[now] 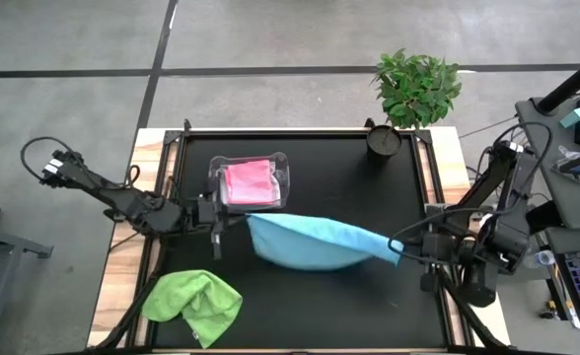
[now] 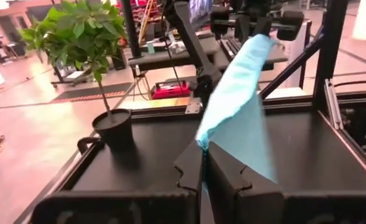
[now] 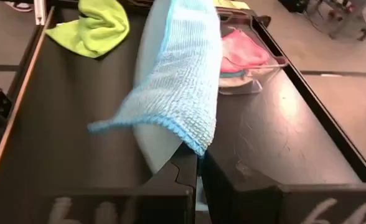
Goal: Fold microfiber towels
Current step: Fold the blue microfiber cloth
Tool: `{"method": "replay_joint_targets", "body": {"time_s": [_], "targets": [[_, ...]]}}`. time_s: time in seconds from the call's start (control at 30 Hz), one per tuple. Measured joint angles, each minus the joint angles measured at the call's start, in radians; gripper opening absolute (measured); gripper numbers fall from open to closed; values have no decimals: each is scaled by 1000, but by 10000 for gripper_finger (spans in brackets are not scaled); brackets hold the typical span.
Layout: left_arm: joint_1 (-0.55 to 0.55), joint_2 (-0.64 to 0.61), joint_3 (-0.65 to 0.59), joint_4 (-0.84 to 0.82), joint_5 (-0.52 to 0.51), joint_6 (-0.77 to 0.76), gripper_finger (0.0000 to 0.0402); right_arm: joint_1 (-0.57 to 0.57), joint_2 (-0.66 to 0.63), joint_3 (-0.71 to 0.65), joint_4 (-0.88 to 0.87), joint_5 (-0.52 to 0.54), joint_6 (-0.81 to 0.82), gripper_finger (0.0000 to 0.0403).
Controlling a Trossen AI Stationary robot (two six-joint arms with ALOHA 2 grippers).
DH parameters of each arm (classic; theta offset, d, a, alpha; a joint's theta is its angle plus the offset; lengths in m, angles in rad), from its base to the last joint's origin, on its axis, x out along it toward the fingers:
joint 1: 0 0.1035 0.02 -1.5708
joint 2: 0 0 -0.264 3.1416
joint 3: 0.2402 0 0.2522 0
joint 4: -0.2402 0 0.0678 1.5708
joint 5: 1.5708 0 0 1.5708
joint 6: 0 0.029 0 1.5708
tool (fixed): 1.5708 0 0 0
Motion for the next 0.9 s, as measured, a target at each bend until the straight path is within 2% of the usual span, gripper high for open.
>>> {"method": "replay_joint_targets", "body": {"time_s": [0.13,0.23,0.33,0.5,0.63,0.73,0.8,0.9], "targets": [[2,-18,-15,-65,32,3,0,0,-24,-38,0,-23,37,8],[-3,-6,-48,-138,148,-4,0,0,-17,-96,18,-108,87,8],[-14,38,-110,-94,235,-45,0,0,6,-179,93,-192,152,8],[-40,163,-183,41,396,-121,0,2,67,-321,390,-344,173,8],[-67,283,-183,139,484,-242,0,5,134,-423,728,-489,174,8],[-81,389,-174,203,608,-311,0,5,196,-478,956,-587,181,8],[-86,447,-154,207,665,-342,0,5,233,-492,1035,-620,184,8],[-78,520,-133,210,657,-347,0,5,279,-495,1036,-633,207,8]]}}
